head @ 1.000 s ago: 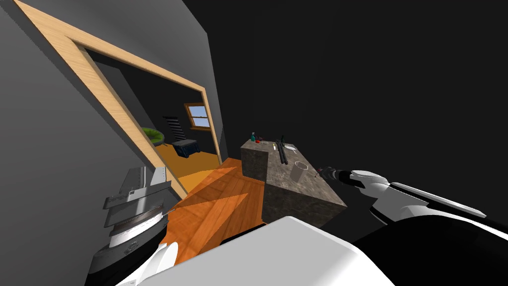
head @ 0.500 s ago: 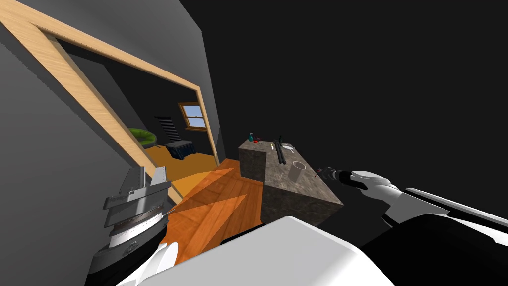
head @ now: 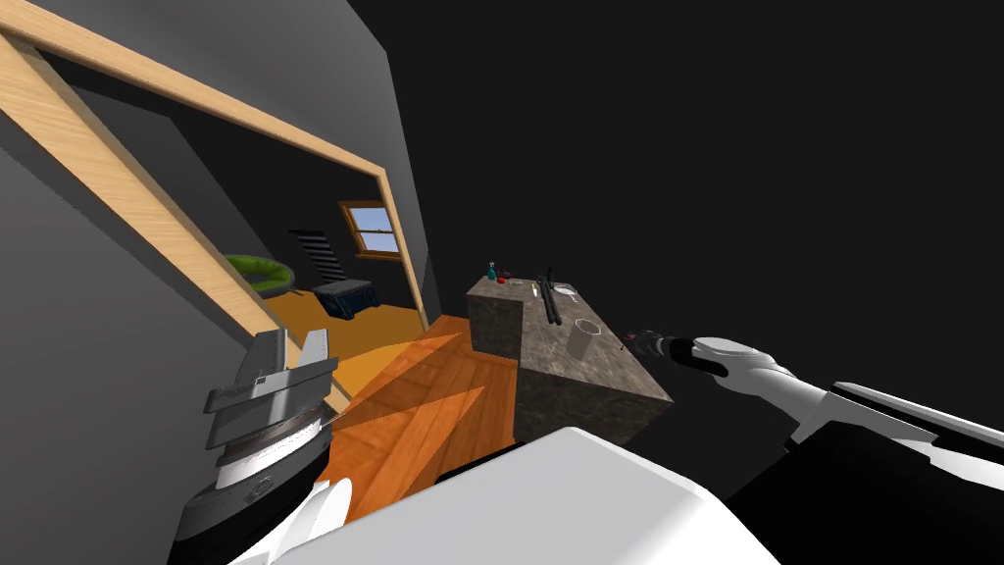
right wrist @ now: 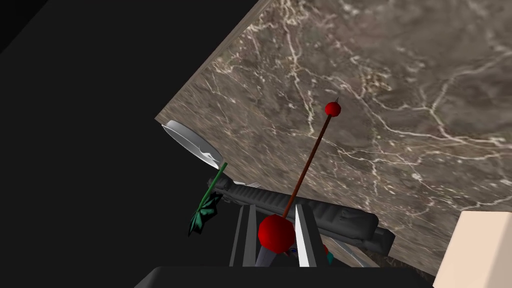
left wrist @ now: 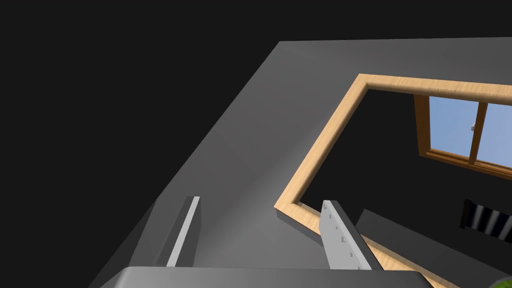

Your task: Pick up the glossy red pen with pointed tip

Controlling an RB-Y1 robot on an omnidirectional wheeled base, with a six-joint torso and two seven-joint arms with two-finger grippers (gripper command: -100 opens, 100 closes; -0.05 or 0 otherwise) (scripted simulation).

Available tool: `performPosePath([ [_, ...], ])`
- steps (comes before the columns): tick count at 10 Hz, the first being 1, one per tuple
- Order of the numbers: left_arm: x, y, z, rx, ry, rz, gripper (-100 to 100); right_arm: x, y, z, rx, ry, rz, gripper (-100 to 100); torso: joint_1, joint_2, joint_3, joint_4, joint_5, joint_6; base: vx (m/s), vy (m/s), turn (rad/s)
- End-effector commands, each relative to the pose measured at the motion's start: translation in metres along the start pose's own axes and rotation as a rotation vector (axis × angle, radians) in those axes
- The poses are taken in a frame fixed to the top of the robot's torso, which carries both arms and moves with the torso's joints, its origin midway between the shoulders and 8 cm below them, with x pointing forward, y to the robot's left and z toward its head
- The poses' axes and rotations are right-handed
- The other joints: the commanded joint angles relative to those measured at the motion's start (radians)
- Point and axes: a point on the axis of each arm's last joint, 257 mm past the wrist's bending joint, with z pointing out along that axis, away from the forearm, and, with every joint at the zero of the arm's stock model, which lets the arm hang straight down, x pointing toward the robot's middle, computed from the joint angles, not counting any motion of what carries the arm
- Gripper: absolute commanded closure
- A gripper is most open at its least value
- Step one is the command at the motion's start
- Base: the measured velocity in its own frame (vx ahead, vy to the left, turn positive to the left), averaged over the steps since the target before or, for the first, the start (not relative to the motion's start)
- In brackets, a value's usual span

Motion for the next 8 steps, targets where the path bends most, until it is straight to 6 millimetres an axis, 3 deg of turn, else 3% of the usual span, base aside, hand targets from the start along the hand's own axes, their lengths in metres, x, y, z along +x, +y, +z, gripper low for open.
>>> performPosePath([
  [1, 0.000, 0.000, 0.000, 0.000, 0.000, 0.000, 0, 0.001, 0.002, -0.004, 0.000, 0.002, -0.003, 100, 0.000, 0.000, 0.000, 0.000, 0.000, 0.000, 0.030, -0.004, -0.069],
  [4, 0.000, 0.000, 0.000, 0.000, 0.000, 0.000, 0, -0.014, 0.011, -0.003, -0.019, -0.026, -0.018, 100, 0.000, 0.000, 0.000, 0.000, 0.000, 0.001, 0.028, -0.010, -0.065],
  [7, 0.000, 0.000, 0.000, 0.000, 0.000, 0.000, 0, -0.014, 0.011, -0.012, -0.012, -0.021, -0.024, 100, 0.000, 0.001, 0.000, 0.000, 0.000, 0.000, 0.030, -0.003, -0.072],
  [8, 0.000, 0.000, 0.000, 0.000, 0.000, 0.000, 0, -0.025, 0.020, -0.009, -0.032, -0.042, -0.035, 100, 0.000, 0.001, 0.001, 0.000, 0.000, 0.001, 0.026, -0.007, -0.061],
])
